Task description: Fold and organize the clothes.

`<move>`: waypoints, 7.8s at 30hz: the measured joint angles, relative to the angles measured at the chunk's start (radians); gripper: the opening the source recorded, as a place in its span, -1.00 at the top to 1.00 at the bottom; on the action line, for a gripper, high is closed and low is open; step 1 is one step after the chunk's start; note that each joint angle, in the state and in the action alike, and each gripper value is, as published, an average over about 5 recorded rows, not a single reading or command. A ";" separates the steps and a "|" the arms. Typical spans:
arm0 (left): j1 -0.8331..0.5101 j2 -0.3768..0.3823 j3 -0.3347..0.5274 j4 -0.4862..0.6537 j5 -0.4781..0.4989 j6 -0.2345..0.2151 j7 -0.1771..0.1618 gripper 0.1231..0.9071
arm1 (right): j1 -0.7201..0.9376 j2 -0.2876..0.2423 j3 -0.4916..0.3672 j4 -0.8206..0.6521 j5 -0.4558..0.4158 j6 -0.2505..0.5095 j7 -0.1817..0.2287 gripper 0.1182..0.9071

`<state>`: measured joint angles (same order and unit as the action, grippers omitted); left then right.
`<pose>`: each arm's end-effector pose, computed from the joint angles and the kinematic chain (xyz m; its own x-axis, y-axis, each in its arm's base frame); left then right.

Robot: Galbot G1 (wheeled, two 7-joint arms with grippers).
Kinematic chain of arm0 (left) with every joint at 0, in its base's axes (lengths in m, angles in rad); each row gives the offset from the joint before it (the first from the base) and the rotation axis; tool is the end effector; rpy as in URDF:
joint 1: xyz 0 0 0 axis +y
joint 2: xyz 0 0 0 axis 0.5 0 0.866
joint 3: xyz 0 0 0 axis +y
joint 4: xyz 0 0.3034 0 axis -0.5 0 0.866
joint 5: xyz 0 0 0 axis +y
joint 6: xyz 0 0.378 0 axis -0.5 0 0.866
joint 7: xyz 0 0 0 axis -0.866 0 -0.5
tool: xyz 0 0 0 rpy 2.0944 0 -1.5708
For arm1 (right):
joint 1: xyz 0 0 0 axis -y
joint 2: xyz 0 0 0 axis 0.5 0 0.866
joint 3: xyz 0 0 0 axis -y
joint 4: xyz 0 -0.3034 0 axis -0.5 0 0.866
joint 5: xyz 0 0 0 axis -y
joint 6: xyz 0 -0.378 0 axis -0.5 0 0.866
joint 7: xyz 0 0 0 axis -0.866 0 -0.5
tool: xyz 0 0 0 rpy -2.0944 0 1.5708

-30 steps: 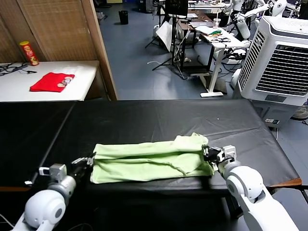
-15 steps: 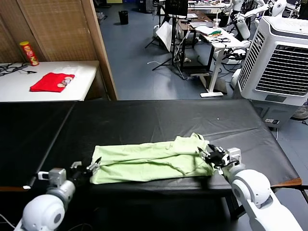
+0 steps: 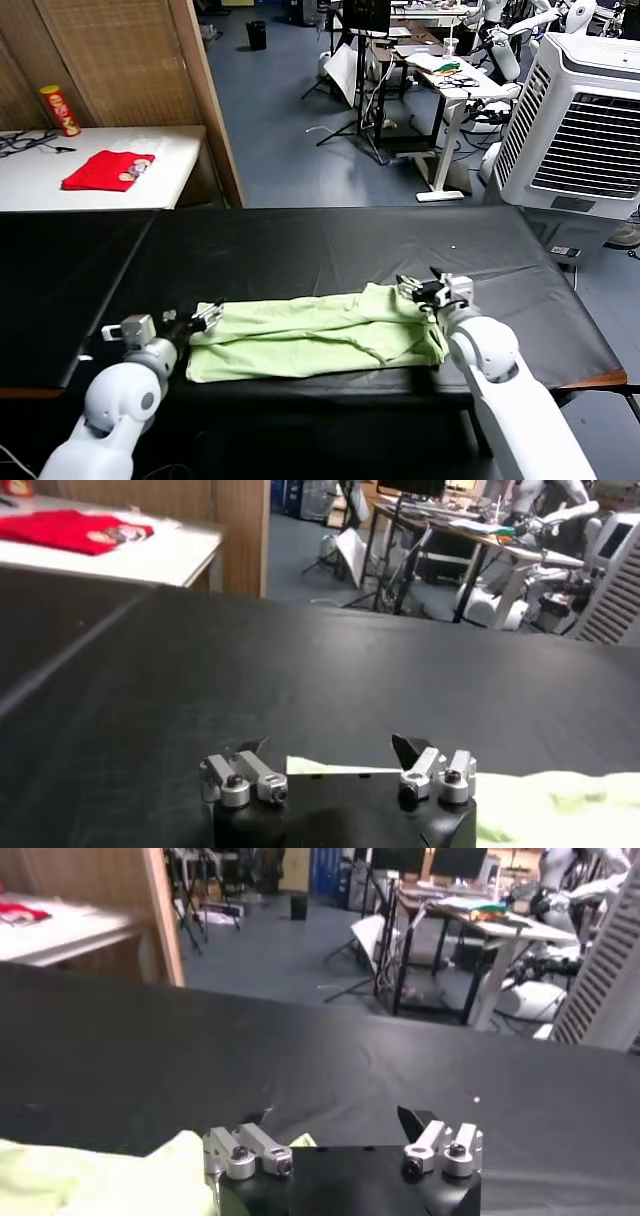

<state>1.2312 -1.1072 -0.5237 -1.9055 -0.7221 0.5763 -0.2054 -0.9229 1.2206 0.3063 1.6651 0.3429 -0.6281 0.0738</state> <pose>0.3217 0.0802 -0.2229 -0.8802 0.0729 0.4691 -0.0071 0.9860 -0.1666 0.3993 -0.0157 -0.2317 -0.8749 -0.1198 0.4692 -0.1682 0.9838 -0.0625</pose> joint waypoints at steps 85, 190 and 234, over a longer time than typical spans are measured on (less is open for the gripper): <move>0.200 0.113 -0.131 -0.157 0.286 -0.096 0.027 0.92 | -0.315 0.055 0.121 0.325 -0.108 0.121 0.042 -0.72; 0.151 -0.208 -0.010 -0.081 0.041 -0.156 0.069 0.97 | -0.383 0.125 -0.054 0.341 -0.469 0.314 0.011 -0.72; 0.141 -0.109 0.189 -0.249 0.386 -0.133 0.025 0.57 | -0.418 0.129 -0.022 0.337 -0.388 0.287 -0.020 -0.72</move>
<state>1.3725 -1.2164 -0.3346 -2.1548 -0.3365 0.4431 -0.1802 -1.3412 1.3492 0.2847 2.0023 -0.0455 -0.3410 0.0535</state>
